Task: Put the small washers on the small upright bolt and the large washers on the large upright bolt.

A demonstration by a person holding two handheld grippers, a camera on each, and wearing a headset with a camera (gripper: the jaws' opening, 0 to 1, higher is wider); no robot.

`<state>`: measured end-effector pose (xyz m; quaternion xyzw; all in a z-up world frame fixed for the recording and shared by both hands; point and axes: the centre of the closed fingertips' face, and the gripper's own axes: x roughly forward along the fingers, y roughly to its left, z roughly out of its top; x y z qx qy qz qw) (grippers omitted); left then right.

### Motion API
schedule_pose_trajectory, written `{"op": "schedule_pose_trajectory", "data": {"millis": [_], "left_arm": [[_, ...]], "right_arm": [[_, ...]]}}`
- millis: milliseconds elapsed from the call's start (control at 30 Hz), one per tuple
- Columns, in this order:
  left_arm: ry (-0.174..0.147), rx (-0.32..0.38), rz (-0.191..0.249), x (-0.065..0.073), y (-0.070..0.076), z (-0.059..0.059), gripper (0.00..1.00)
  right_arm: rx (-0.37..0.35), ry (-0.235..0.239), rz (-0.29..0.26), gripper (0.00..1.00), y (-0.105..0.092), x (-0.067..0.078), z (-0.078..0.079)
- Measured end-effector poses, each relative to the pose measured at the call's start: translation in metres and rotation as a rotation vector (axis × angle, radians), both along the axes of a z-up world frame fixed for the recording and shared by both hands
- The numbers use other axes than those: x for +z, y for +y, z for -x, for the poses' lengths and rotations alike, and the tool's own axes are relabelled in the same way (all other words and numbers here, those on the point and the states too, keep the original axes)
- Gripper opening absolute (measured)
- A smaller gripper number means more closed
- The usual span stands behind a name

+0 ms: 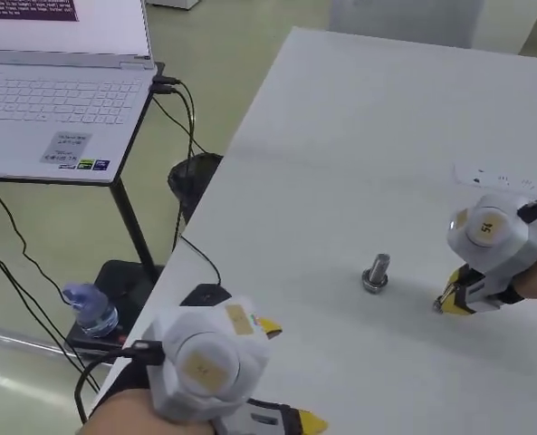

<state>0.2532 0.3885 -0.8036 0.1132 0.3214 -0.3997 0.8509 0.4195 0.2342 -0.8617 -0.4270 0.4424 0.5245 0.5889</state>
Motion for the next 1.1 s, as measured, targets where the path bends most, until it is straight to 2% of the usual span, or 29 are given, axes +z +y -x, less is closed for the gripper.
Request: {"op": "schedule_pose_trajectory", "data": {"millis": [300, 833, 1100], "left_arm": [[0.015, 0.001, 0.001, -0.0061, 0.0, 0.0034, 0.63], [0.01, 0.004, -0.001, -0.0018, 0.0009, 0.002, 0.62], [0.009, 0.01, 0.0, -0.0011, 0.0005, 0.0046, 0.62]], "right_arm": [[0.0, 0.009, -0.012, 0.13, 0.0011, 0.0008, 0.002], [0.012, 0.011, 0.001, 0.16, -0.0037, -0.0004, 0.0039], [0.008, 0.003, -0.014, 0.18, -0.0019, 0.0021, 0.0016]]}}
